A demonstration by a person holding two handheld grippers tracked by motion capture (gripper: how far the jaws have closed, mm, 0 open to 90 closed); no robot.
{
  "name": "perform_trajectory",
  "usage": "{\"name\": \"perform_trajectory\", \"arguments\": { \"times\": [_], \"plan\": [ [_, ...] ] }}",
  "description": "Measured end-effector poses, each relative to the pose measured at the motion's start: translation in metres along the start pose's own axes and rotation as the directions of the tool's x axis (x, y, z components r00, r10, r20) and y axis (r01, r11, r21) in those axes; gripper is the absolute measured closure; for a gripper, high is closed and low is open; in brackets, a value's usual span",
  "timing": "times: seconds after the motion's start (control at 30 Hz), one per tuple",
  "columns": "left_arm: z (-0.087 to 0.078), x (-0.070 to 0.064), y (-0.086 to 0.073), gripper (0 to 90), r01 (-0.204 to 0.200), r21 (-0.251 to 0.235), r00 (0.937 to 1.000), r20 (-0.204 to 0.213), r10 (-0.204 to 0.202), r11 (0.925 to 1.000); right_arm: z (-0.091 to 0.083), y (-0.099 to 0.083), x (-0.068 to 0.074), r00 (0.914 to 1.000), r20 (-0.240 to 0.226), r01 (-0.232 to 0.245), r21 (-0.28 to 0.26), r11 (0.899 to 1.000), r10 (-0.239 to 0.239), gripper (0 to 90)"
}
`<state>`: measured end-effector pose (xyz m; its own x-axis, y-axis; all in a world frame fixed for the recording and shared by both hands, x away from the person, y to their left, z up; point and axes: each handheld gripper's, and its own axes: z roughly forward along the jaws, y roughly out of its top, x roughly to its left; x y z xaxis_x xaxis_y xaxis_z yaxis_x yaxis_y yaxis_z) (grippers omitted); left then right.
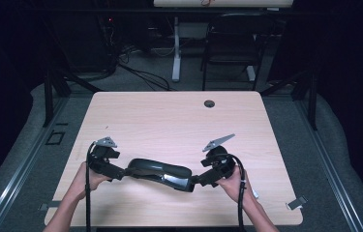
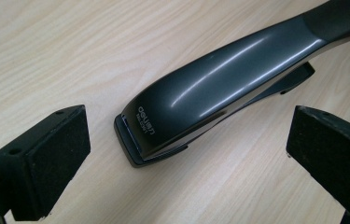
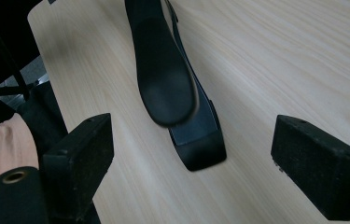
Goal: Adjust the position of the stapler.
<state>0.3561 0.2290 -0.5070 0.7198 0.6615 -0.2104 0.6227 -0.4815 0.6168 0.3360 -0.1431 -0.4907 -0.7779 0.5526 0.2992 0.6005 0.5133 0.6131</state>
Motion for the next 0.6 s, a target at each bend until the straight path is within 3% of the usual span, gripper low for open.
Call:
{"name": "perform_trajectory", "arguments": {
  "times": [0.1, 0.27, 0.47, 0.6],
  "plan": [
    [0.003, 0.002, 0.0, 0.0, 0.004, 0.006, 0.9998, -0.021, -0.004, 1.0, 0.018, 0.007, 0.008, 0.9986, -0.01, 0.052, 0.064, 0.997, -0.052, 20.2],
    [0.004, 0.003, 0.001, 0.0, 0.005, -0.006, 0.9995, -0.03, -0.005, 1.0, 0.027, 0.014, 0.015, 0.997, 0.007, 0.076, 0.061, 0.995, -0.077, 28.6],
    [0.007, 0.001, 0.001, 0.0, -0.002, 0.0, 0.9996, -0.029, 0.002, 1.0, 0.033, 0.016, 0.021, 0.9935, 0.073, 0.082, 0.076, 0.994, -0.088, 51.5],
    [0.008, 0.0, 0.002, 0.0, -0.007, 0.007, 0.9995, -0.03, 0.008, 0.9999, 0.033, 0.015, 0.021, 0.9908, 0.069, 0.111, 0.078, 0.991, -0.117, 52.7]
  ]
}}
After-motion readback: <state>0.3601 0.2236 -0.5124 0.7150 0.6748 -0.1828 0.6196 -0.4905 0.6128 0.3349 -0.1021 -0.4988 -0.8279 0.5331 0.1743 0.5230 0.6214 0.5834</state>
